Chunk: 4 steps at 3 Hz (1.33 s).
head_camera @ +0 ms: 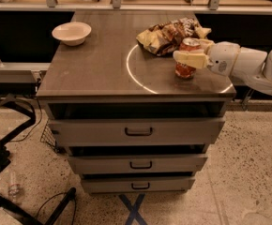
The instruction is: Place coke can into paper bowl
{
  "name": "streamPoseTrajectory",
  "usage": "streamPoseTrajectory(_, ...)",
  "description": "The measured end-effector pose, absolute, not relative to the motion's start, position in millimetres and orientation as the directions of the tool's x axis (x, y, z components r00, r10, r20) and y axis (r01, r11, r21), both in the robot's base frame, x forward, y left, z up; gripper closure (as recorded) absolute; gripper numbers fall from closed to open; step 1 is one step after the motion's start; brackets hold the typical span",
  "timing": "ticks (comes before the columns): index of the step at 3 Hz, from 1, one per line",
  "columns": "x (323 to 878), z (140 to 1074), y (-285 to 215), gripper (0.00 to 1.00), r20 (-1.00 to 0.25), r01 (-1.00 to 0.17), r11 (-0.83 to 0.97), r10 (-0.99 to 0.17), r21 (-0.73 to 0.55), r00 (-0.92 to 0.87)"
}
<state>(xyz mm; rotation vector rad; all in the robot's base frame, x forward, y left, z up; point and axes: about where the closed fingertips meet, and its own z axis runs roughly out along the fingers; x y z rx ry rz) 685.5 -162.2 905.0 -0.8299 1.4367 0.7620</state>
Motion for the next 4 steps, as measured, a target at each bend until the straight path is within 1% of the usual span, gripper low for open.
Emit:
streamPoseTrajectory(1,686,905,-160,0.94,-0.999,-0.854,0.52,-0.044,-0.028,0.007)
streamPoseTrajectory(2,686,905,-157,1.0,-0.999,-0.856,0.517,-0.043,-0.028,0.007)
streamPoseTrajectory(3,691,945,-143,1.0,-0.997,-0.859,0.508,-0.067,-0.066,0.037)
streamPoseTrajectory(4,711,1002,-107,1.0,-0.997,-0.853,0.516,-0.044,-0.075,0.061)
